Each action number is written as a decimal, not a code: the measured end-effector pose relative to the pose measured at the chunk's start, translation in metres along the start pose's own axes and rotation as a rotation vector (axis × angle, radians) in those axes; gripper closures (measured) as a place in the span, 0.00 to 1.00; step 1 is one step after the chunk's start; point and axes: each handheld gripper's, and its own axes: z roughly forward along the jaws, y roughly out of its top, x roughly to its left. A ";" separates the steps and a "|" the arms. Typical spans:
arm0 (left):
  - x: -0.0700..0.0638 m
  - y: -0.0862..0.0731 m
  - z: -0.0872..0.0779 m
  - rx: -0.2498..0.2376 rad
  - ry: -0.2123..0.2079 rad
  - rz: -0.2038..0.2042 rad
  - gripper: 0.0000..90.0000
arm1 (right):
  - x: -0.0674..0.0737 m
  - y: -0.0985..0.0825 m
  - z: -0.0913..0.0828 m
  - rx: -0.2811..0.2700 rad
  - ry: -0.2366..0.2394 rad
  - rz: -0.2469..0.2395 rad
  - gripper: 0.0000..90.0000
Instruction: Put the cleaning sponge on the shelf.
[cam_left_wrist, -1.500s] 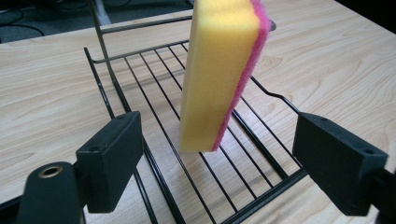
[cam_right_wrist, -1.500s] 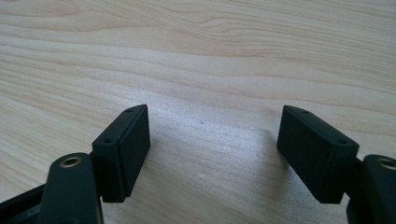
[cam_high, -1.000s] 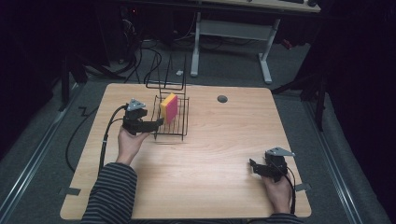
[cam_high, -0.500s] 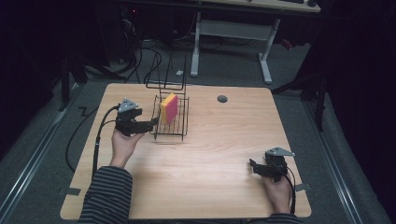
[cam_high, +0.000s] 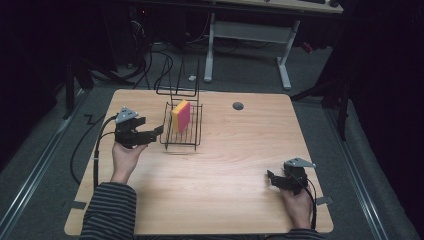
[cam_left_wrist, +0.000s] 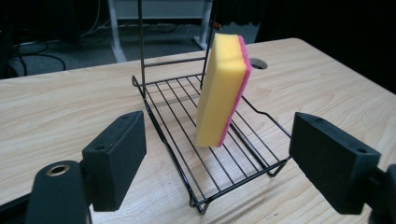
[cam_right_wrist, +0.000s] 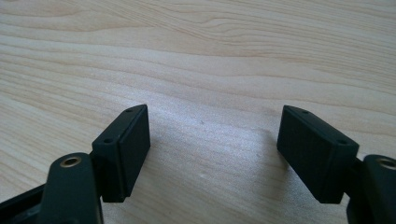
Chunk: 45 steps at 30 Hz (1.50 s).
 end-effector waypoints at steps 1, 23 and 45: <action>0.002 -0.002 -0.003 -0.009 -0.001 -0.012 0.22 | 0.000 0.000 0.000 0.001 0.000 0.002 0.29; 0.013 -0.018 -0.033 -0.046 0.028 -0.058 0.22 | 0.000 0.000 0.000 0.000 0.000 0.002 0.29; 0.018 -0.041 -0.054 -0.074 0.063 -0.085 0.23 | 0.000 0.000 0.000 -0.001 0.000 0.003 0.29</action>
